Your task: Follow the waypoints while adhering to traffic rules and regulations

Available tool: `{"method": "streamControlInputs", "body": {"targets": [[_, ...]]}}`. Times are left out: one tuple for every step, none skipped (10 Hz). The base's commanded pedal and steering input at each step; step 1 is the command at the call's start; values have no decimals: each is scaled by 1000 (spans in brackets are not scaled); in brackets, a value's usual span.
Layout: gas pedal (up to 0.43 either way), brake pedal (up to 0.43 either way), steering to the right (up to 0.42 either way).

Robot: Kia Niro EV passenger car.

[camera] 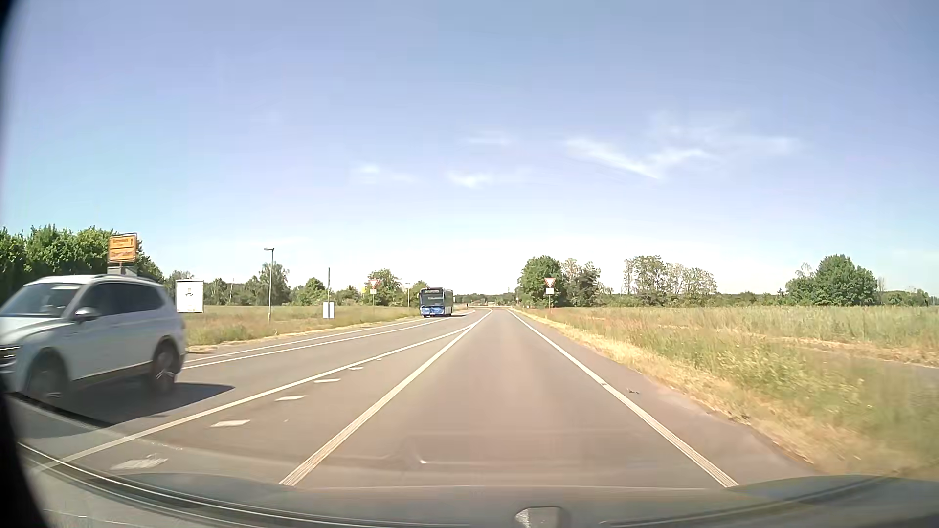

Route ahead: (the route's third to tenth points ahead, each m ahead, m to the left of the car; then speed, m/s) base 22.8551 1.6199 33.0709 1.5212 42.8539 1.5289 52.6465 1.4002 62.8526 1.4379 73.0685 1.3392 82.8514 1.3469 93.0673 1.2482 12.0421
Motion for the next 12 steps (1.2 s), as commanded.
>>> {"method": "streamControlInputs", "body": {"targets": [[79,30,-1],[79,30,0],[79,30,0],[79,30,0],[79,30,0],[79,30,1],[79,30,3],[79,30,3],[79,30,3],[79,30,3],[79,30,3],[79,30,3]]}}
